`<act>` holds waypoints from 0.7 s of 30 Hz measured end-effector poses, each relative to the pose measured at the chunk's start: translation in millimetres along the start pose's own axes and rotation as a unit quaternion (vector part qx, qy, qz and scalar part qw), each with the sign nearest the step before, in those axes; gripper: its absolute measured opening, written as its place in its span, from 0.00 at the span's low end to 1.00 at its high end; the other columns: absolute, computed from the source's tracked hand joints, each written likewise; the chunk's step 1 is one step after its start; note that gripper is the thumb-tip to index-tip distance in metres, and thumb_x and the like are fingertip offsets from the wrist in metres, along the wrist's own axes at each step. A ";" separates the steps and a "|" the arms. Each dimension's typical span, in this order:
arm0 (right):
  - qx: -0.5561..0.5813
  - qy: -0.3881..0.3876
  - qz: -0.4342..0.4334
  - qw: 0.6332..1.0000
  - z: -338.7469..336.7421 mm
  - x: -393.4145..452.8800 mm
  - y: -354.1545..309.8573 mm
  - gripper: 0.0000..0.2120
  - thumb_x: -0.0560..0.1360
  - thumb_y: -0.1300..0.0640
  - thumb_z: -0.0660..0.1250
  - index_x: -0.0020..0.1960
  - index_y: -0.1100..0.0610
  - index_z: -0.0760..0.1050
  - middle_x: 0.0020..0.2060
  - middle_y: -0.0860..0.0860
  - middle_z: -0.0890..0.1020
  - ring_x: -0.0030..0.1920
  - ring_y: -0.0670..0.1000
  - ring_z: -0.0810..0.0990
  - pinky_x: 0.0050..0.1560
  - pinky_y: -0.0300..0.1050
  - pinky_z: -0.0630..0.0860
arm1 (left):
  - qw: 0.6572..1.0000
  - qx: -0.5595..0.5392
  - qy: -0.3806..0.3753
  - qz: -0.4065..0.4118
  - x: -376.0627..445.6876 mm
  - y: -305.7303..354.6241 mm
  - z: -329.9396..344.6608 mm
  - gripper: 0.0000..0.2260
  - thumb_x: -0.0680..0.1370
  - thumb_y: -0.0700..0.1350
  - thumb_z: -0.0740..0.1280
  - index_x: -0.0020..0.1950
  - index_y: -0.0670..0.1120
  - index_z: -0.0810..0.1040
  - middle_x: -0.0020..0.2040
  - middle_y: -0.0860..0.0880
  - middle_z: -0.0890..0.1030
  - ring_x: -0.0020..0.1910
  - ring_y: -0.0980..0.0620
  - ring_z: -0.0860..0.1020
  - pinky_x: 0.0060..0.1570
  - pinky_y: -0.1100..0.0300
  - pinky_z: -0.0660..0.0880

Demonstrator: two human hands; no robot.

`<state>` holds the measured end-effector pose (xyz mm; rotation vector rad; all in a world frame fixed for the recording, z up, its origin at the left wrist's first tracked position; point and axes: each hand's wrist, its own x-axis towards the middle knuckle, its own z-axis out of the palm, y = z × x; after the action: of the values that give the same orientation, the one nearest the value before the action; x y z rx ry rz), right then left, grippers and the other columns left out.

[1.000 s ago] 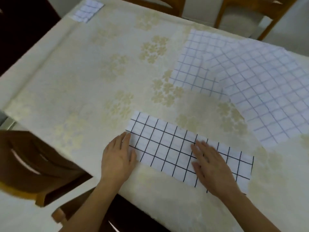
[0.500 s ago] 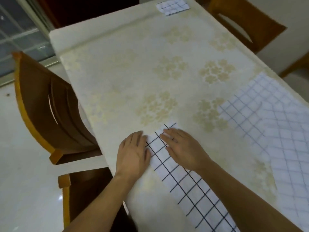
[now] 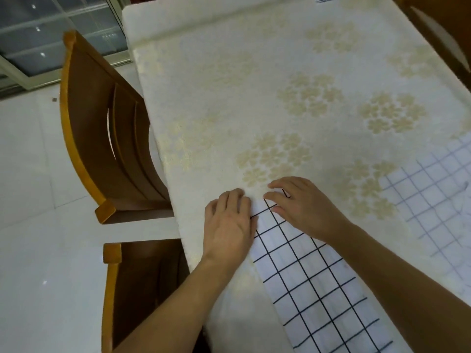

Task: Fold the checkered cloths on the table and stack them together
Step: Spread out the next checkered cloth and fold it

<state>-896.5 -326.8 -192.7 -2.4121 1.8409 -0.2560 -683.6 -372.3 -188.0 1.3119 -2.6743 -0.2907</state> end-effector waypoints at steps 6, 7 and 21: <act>0.063 -0.081 0.037 0.994 -12.3 19.8 3.7 0.14 0.74 0.47 0.71 0.58 0.48 0.76 0.57 0.48 0.73 0.59 0.51 0.71 0.64 0.49 0.66 | 1.000 -0.003 -0.004 -0.015 3.3 4.5 4.8 0.09 0.77 0.50 0.66 0.51 0.45 0.78 0.64 0.44 0.75 0.62 0.45 0.72 0.57 0.48 0.70; 0.060 -0.094 0.031 0.993 -14.0 24.5 5.0 0.14 0.74 0.46 0.71 0.57 0.47 0.76 0.56 0.48 0.72 0.58 0.51 0.71 0.64 0.49 0.65 | 1.000 -0.005 -0.004 -0.011 3.6 5.0 5.0 0.09 0.77 0.49 0.66 0.51 0.45 0.77 0.64 0.43 0.74 0.62 0.44 0.72 0.57 0.47 0.70; 0.142 -0.101 -0.006 0.985 -16.4 39.4 10.6 0.09 0.78 0.45 0.66 0.55 0.47 0.77 0.51 0.44 0.76 0.49 0.46 0.71 0.54 0.45 0.68 | 0.997 -0.059 -0.002 0.057 17.9 -5.6 -7.8 0.08 0.76 0.44 0.71 0.54 0.47 0.79 0.51 0.49 0.80 0.50 0.47 0.77 0.48 0.54 0.72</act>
<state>-899.6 -367.1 -175.6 -2.1689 1.5840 -0.2449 -688.5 -390.7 -180.9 1.1222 -2.6765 -0.4295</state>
